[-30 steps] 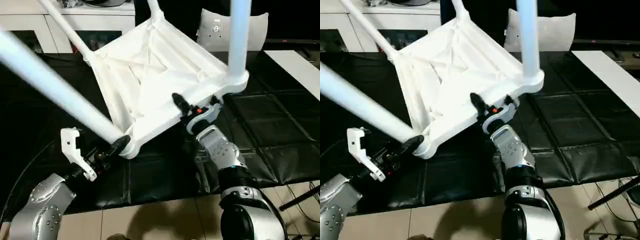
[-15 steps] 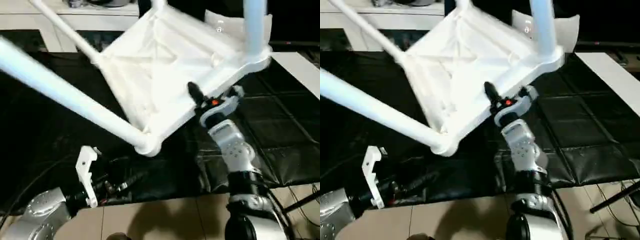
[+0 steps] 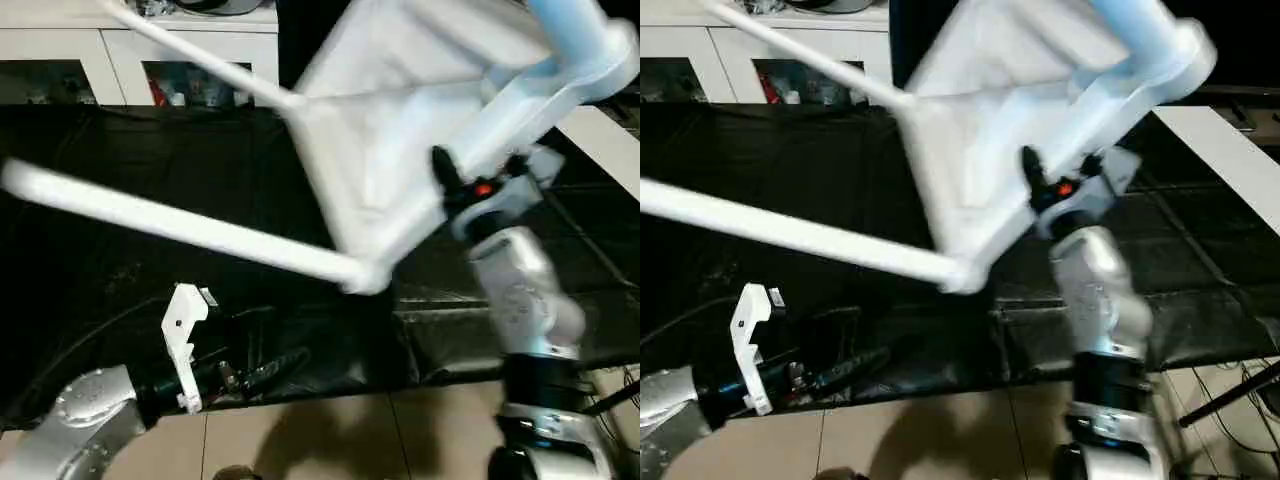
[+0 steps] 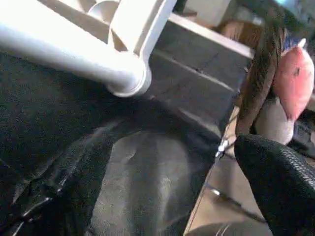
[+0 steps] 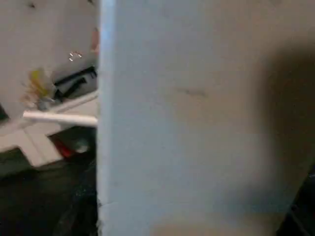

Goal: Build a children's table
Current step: Flip table

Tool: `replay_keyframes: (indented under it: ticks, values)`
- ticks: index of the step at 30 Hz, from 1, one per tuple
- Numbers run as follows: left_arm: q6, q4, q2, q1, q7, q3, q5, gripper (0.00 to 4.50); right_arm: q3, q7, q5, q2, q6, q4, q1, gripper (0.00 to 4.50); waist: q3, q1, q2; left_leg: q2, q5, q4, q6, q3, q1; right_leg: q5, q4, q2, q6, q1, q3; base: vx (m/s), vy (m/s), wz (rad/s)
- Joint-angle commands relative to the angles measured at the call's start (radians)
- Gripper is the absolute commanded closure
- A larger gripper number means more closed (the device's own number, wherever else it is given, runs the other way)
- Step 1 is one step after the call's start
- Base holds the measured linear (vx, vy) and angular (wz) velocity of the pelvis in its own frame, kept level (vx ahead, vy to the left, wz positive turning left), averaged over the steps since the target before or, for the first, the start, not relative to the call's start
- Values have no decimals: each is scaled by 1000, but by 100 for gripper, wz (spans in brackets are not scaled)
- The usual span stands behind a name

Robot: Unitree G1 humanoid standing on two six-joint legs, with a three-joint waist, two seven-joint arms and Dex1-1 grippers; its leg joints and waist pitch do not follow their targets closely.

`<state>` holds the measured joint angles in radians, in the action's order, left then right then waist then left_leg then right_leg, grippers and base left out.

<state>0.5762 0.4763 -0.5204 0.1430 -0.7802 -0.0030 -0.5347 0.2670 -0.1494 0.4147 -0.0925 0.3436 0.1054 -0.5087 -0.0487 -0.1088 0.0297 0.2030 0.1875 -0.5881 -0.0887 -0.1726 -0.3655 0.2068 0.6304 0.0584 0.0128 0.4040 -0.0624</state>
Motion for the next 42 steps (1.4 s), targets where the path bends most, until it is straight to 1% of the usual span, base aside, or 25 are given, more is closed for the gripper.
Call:
replay_keyframes:
  ticks: [1,5,6,8,9,10,11,13,14,16,17,18,19,20,21,23,25,26,27,29,32,34,36,39,42]
  values:
    - [32,46,-20,-25,5,7,-8,0,-38,3,-72,-51,7,-86,-11,254,55,8,0,16,121,67,-36,-1,11,142,-69,55,62,-49,52,0,0,0]
    - [79,91,-55,-56,10,21,-24,0,-83,15,-137,-96,40,-124,-9,254,55,13,3,13,112,64,-41,0,9,142,-67,53,62,-51,51,0,0,0]
    - [91,101,-68,-70,17,28,-27,0,-96,18,-154,-109,54,-136,-9,254,54,15,6,13,113,63,-38,-2,9,144,-68,53,61,-50,52,0,0,0]
    - [108,114,-90,-95,28,44,-30,0,-117,25,-180,-131,84,-152,-14,254,56,19,4,11,106,61,-40,-1,10,140,-66,52,61,-51,52,0,0,0]
    - [119,118,-101,-138,49,53,-23,0,-141,37,-205,-160,119,-163,-25,255,54,21,4,12,101,61,-45,-1,10,125,-64,48,63,-50,52,0,0,0]
    - [119,118,-101,-138,49,53,-23,0,-141,37,-205,-160,119,-163,-25,255,55,19,3,12,108,60,-46,-1,15,126,-64,49,65,-48,52,0,0,0]
    - [124,118,-101,-156,58,53,-19,0,-147,42,-213,-167,131,-165,-29,255,54,22,3,13,116,60,-49,-2,13,127,-64,49,71,-48,52,0,0,0]
    - [89,99,-111,-251,84,51,46,0,-170,68,-245,-193,191,-175,-56,256,53,20,5,14,126,61,-55,-1,15,143,-66,48,70,-47,52,0,0,0]
    - [80,95,-112,-273,94,51,64,0,-174,73,-250,-196,199,-176,-60,256,55,20,4,14,127,60,-59,-1,18,138,-63,48,72,-47,52,0,0,0]
    - [76,91,-113,-295,103,47,78,0,-177,74,-257,-196,205,-177,-63,256,53,18,7,14,137,60,-66,0,14,152,-66,52,68,-49,52,0,0,0]
    - [40,79,-113,-352,121,26,128,0,-189,72,-270,-188,209,-171,-61,256,54,19,17,13,133,59,-66,0,9,157,-65,54,63,-53,53,0,0,0]
    - [29,77,-119,-377,132,11,154,0,-193,71,-271,-183,210,-168,-57,256,56,17,12,14,120,57,-66,0,12,144,-63,55,62,-50,54,0,0,0]
    - [9,78,-133,-399,132,-10,186,0,-195,74,-275,-177,206,-158,-52,202,58,17,11,14,109,57,-67,0,11,126,-60,54,64,-51,54,0,0,0]
    - [-21,81,-153,-429,127,-40,230,0,-199,79,-280,-170,199,-139,-42,202,56,16,13,14,108,57,-65,0,10,127,-63,54,62,-51,53,0,0,0]
    - [-50,88,-169,-462,117,-67,265,0,-202,90,-289,-165,191,-113,-31,186,58,15,12,14,102,56,-68,1,10,124,-60,55,60,-51,53,0,0,0]
    - [-68,89,-174,-479,112,-76,281,0,-205,101,-297,-165,183,-96,-26,169,57,17,13,14,100,56,-77,1,9,121,-59,56,63,-52,53,0,0,0]
    - [-151,85,-189,-519,83,-90,324,0,-215,118,-321,-173,145,-51,-16,161,57,17,11,14,118,55,-88,1,10,138,-61,58,68,-49,52,0,0,0]
    - [-174,85,-191,-528,76,-91,332,0,-215,121,-326,-173,130,-38,-14,142,57,18,11,14,123,55,-91,1,10,138,-59,58,71,-50,52,0,0,0]
    - [-216,82,-195,-544,69,-91,351,0,-219,122,-336,-175,107,-14,-10,142,57,18,15,14,131,55,-92,1,8,146,-61,59,72,-51,52,0,0,0]
    - [-315,70,-201,-576,76,-87,402,0,-224,119,-350,-173,63,43,0,142,56,18,12,15,157,54,-93,1,10,173,-64,60,73,-47,53,0,0,0]
    - [-382,56,-197,-606,108,-73,428,0,-224,113,-354,-167,42,81,6,142,55,19,16,15,177,54,-91,2,9,198,-65,60,70,-49,52,0,0,0]
    - [-422,46,-186,-630,125,-61,436,0,-221,114,-355,-159,20,119,1,142,54,19,17,15,188,53,-91,2,10,228,-66,60,67,-45,52,0,0,0]
    - [-430,42,-182,-639,126,-59,436,0,-222,112,-354,-157,12,138,-4,142,55,20,16,15,194,52,-92,2,10,236,-66,61,72,-44,52,0,0,0]
    - [-456,13,-182,-638,112,-68,465,0,-239,92,-365,-151,-38,216,-29,142,53,22,17,15,219,52,-90,3,9,266,-68,60,77,-40,51,0,0,0]
    - [-456,-11,-193,-605,110,-73,479,0,-256,50,-348,-139,-36,205,-31,142,53,22,18,16,230,52,-84,4,8,294,-70,62,70,-40,51,0,0,0]
